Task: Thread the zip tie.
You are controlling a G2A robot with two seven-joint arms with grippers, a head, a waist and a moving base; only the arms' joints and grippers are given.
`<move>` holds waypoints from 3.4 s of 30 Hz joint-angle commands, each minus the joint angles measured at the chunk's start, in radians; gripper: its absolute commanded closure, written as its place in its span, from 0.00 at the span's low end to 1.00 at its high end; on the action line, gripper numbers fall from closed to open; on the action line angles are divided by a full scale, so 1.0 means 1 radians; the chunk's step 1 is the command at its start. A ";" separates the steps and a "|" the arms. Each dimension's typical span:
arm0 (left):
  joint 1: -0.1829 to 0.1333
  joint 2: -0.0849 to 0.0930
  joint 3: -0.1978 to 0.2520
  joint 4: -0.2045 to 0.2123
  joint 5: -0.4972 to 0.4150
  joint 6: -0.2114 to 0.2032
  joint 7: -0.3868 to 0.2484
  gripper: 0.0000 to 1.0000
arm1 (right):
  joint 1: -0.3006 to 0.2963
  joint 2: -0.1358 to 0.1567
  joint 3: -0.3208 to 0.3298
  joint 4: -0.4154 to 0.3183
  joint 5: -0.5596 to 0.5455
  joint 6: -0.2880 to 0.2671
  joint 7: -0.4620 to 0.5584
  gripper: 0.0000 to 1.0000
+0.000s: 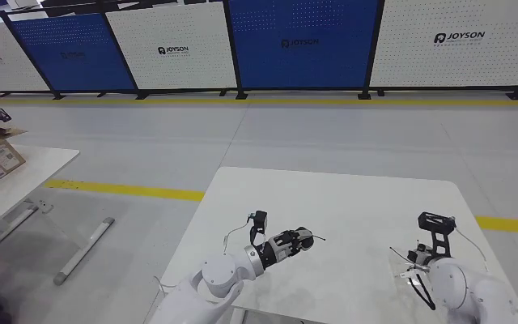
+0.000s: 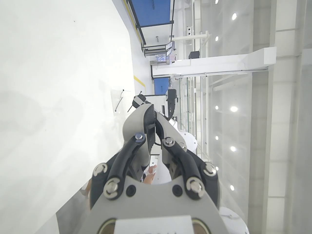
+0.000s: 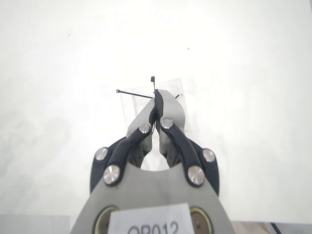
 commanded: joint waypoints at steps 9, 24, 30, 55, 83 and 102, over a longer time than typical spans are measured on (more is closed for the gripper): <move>0.000 0.000 0.000 0.000 0.000 0.000 0.000 1.00 | -0.022 0.000 0.012 -0.011 0.021 -0.003 -0.058 1.00; 0.000 0.000 0.000 0.000 0.000 0.000 0.000 1.00 | -0.171 -0.017 0.041 -0.086 0.218 0.035 -0.533 1.00; 0.000 0.000 0.000 0.000 0.000 0.000 0.000 1.00 | -0.171 -0.017 0.041 -0.086 0.218 0.035 -0.533 1.00; 0.000 0.000 0.000 0.000 0.000 0.000 0.000 1.00 | -0.205 -0.030 0.026 -0.050 0.419 -0.074 -0.796 1.00; 0.040 0.002 -0.019 -0.098 -0.008 -0.075 0.045 1.00 | -0.205 -0.030 0.026 -0.049 0.419 -0.075 -0.800 1.00; -0.001 -0.008 0.033 -0.033 0.116 -0.026 0.147 1.00 | -0.292 -0.042 -0.010 -0.067 0.599 -0.233 -1.045 1.00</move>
